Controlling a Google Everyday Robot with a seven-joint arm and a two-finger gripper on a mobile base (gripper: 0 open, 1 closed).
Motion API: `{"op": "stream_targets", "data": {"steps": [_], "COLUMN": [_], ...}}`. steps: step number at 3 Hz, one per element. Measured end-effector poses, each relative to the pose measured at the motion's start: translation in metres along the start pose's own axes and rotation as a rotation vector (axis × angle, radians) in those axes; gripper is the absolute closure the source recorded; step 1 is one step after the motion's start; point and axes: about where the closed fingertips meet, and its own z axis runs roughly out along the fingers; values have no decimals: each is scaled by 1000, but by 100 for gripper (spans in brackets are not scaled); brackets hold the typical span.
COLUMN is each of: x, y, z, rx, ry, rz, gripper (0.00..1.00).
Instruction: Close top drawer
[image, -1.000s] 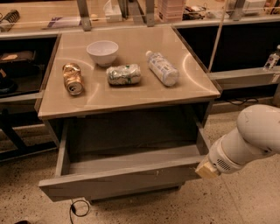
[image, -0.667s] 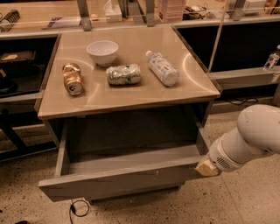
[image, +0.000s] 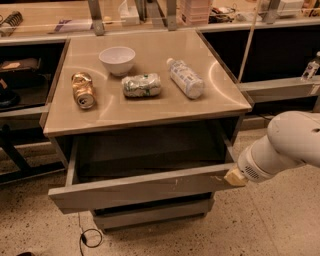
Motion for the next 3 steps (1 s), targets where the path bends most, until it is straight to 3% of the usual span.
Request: {"op": "stream_targets", "data": {"steps": [2,3], "x": [11,10], "y": [9,3], "z": [8,18], "rx": [-22,-23], "ry": [30,38], "rz": [5,30], "gripper": [100,100]}}
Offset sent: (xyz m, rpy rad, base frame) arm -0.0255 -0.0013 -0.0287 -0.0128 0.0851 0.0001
